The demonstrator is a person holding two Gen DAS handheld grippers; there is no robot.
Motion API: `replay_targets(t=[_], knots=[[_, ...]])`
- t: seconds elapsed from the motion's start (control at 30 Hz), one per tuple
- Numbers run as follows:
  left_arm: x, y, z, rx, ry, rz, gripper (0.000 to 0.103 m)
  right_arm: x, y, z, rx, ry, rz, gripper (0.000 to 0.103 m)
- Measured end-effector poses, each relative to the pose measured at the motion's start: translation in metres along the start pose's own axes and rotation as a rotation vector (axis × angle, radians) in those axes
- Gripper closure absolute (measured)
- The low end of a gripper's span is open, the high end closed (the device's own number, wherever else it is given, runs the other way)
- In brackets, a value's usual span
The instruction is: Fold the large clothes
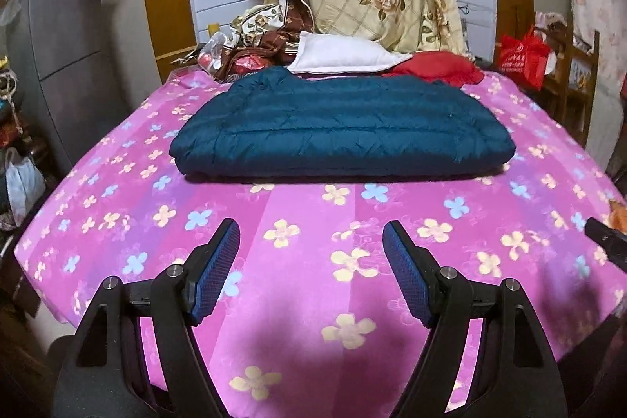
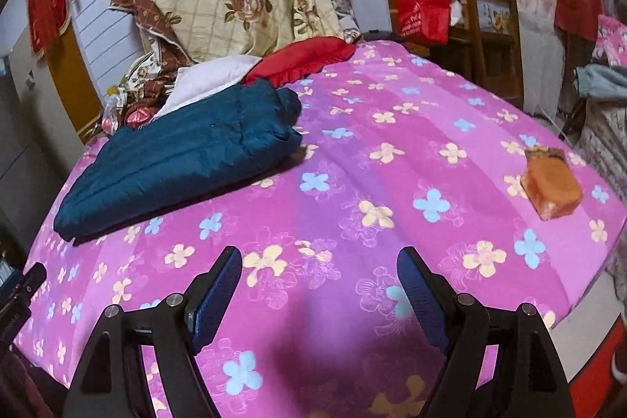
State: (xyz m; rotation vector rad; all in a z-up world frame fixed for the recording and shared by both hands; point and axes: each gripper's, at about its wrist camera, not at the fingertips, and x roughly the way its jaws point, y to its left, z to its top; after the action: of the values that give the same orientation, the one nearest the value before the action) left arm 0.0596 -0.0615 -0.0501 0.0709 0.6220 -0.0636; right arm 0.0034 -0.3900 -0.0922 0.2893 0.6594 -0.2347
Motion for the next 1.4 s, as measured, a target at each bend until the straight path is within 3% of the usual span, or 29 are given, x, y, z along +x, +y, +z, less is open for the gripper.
replay_targets(t=[0.27,0.63,0.93,1.23,1.4], knots=[[-0.006,0.012,-0.004,-0.047,-0.005,-0.05,0.027,0.0,0.032,-0.003,-0.062,0.017,-0.006,0.024],[0.01,0.026,-0.012,-0.065,0.013,-0.01,0.027,0.016,0.051,-0.009,-0.085,0.077,-0.023,0.024],[0.002,0.053,-0.004,-0.136,0.056,0.037,0.027,0.011,0.075,-0.02,-0.172,0.05,0.005,0.024],[-0.007,0.035,-0.006,-0.074,0.065,-0.015,0.027,0.008,0.071,-0.023,-0.156,0.052,0.007,0.024],[-0.011,0.034,-0.006,-0.069,0.036,0.006,0.027,0.008,0.07,-0.024,-0.15,0.058,0.001,0.024]])
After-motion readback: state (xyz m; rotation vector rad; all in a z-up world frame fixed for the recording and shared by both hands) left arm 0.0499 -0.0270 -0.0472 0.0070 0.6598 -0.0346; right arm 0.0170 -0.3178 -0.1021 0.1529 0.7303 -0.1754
